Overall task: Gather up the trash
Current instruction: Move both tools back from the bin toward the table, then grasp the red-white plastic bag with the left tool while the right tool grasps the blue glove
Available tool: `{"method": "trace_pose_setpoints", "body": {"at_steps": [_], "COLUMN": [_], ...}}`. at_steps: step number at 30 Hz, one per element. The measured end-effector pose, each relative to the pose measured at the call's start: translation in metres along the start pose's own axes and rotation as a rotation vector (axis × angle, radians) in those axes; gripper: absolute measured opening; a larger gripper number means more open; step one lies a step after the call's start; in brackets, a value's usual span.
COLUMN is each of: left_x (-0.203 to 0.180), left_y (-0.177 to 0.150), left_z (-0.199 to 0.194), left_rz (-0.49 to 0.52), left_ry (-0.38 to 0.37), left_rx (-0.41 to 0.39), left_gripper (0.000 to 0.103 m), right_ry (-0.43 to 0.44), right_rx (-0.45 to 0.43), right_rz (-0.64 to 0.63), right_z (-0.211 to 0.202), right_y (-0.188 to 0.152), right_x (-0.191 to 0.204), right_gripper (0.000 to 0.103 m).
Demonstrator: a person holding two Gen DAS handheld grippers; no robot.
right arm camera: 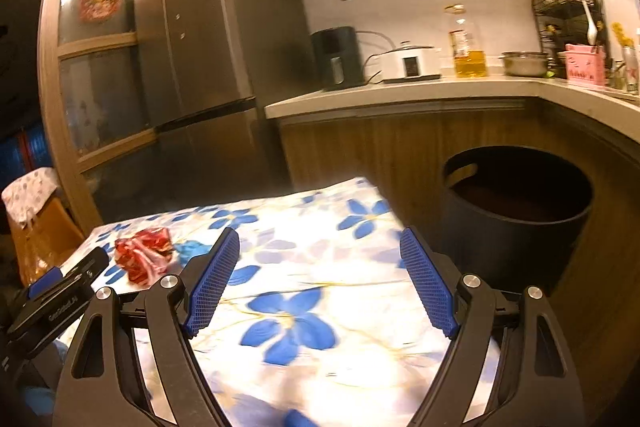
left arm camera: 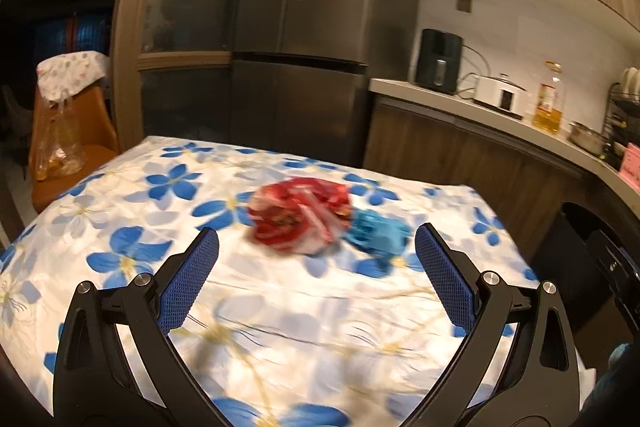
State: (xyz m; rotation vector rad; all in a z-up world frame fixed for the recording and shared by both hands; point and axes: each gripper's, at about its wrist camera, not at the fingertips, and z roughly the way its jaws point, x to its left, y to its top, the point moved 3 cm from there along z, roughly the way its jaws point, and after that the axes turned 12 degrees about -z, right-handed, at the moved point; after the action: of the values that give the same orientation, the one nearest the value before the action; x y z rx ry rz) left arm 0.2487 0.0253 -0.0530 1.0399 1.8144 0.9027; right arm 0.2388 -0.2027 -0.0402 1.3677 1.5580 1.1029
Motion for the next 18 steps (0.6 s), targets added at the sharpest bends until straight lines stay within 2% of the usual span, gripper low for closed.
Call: {"method": "trace_pose_setpoints", "body": {"at_steps": [7, 15, 18], "left_x": [0.020, 0.020, 0.024], "left_y": [0.017, 0.024, 0.021], "left_z": [0.035, 0.079, 0.094], "left_rz": [-0.044, -0.018, -0.019], "left_ry": [0.034, 0.051, 0.051], "left_rx": [0.011, 0.027, 0.070], "left_gripper": [0.097, 0.097, 0.090], "right_ry": [0.062, 0.090, 0.099], "right_rx": [0.018, 0.043, 0.049], "right_rz": [-0.020, -0.038, -0.036], "right_z": [0.027, 0.058, 0.070], "right_y": [0.000, 0.002, 0.004], "right_x": [0.036, 0.062, 0.069], "right_gripper": [0.080, 0.078, 0.078]}}
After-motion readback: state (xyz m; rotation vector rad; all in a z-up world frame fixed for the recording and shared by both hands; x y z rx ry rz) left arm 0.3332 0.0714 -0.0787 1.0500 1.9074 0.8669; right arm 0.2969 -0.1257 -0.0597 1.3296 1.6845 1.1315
